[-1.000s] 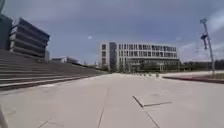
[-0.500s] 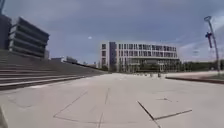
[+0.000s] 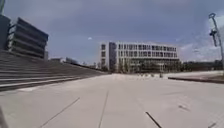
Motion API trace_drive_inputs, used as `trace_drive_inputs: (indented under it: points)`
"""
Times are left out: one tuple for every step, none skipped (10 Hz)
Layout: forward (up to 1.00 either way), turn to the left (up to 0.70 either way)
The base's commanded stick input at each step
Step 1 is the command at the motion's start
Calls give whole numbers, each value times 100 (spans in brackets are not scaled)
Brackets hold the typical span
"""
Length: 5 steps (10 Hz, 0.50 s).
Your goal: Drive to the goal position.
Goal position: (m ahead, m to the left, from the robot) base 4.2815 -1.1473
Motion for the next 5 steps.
trace_drive_inputs:
  points:
    - [100,0]
    - [100,0]
    - [100,0]
    - [100,0]
    - [100,0]
